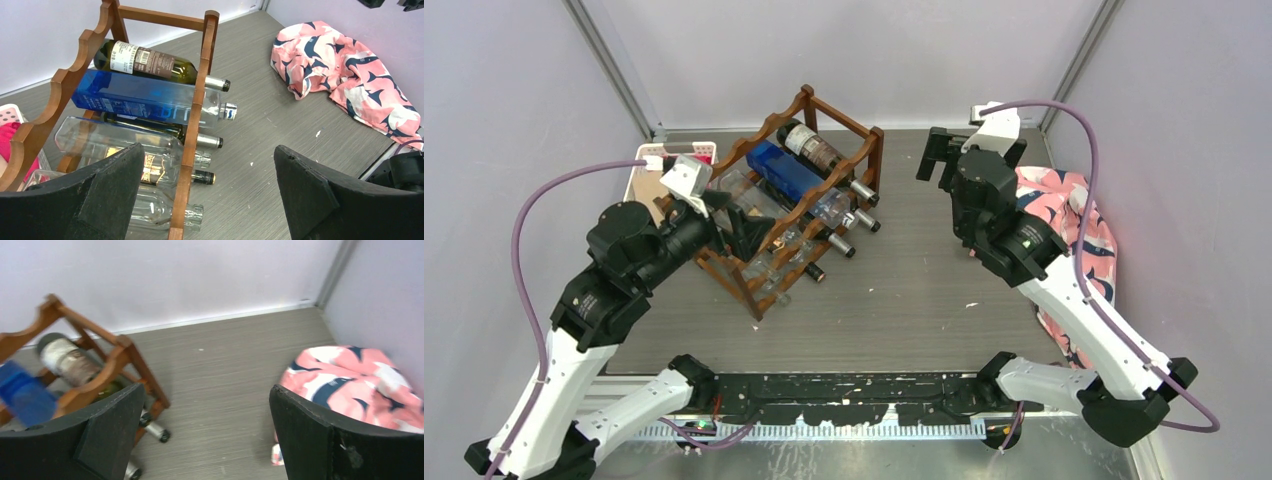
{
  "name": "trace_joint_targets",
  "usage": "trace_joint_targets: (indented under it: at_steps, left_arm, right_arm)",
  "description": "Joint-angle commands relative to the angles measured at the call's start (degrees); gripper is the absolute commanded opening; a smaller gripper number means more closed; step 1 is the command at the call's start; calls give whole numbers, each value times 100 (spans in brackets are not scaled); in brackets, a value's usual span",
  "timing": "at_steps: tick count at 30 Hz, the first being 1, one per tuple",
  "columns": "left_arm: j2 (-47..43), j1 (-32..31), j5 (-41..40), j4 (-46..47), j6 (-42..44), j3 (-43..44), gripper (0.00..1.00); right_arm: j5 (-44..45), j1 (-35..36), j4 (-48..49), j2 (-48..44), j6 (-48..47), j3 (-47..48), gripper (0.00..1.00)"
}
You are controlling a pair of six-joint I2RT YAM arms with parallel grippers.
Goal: Put the wine bottle on the wine rack
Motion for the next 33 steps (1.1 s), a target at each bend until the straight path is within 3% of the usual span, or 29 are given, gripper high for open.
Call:
trace_joint_targets:
  at_steps: [1, 16, 33]
  left_arm:
    - [20, 21, -85, 198, -11, -4, 100]
    - [462, 100, -24, 522, 0, 64, 100]
    - [388, 118, 246, 578, -223, -3, 100]
  right_arm:
    - [1392, 2, 552, 99, -258, -197, 100]
    - [928, -199, 260, 38, 77, -208, 100]
    - [470, -217, 662, -422, 102, -560, 100]
